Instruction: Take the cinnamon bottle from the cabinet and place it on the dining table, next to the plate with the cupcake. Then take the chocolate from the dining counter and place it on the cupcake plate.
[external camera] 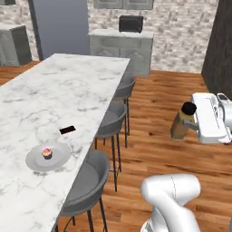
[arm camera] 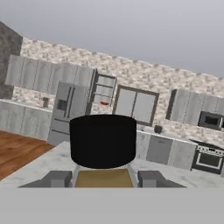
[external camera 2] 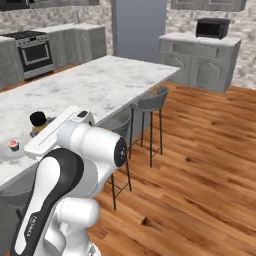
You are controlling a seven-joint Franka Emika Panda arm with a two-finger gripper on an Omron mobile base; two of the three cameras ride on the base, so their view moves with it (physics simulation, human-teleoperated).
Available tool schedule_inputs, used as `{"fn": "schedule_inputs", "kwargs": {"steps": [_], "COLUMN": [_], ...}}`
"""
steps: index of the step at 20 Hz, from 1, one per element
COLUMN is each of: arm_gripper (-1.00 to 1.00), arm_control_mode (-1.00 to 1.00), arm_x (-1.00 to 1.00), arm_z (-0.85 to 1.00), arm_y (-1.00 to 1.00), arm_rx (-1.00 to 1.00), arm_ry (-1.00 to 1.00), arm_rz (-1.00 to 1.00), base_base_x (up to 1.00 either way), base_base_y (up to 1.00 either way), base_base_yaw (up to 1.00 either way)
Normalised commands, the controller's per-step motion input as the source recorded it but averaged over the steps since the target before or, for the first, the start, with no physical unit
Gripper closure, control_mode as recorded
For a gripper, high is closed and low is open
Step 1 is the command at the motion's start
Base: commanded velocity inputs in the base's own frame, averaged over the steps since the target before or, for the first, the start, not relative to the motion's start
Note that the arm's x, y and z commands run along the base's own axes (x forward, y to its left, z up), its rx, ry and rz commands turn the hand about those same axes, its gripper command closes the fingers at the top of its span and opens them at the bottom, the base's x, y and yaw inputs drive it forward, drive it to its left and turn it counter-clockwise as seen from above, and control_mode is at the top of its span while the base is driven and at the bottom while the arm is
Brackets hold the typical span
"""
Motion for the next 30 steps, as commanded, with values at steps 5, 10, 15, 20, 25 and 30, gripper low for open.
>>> {"fn": "schedule_inputs", "kwargs": {"steps": [5, 10, 15, 20, 25, 30], "arm_gripper": [1.00, 1.00, 1.00, 1.00, 1.00, 1.00], "arm_control_mode": [1.00, 1.00, 1.00, 1.00, 1.00, 1.00], "arm_x": [0.00, 0.00, 0.00, 0.00, 0.00, 0.00], "arm_z": [0.00, 0.00, 0.00, 0.00, 0.00, 0.00], "arm_y": [0.00, 0.00, 0.00, 0.00, 0.00, 0.00], "arm_rx": [0.00, 0.00, 0.00, 0.00, 0.00, 0.00], "arm_ry": [0.00, 0.00, 0.00, 0.00, 0.00, 0.00], "arm_rz": [0.00, 0.00, 0.00, 0.00, 0.00, 0.00], "base_base_x": [0.31, 0.24, 0.21, 0.21, 0.21, 0.11], "base_base_y": [-0.06, -0.07, -0.20, -0.28, -0.32, -0.43], "base_base_yaw": [0.78, 0.77, 0.60, 0.52, 0.47, 0.39]}}
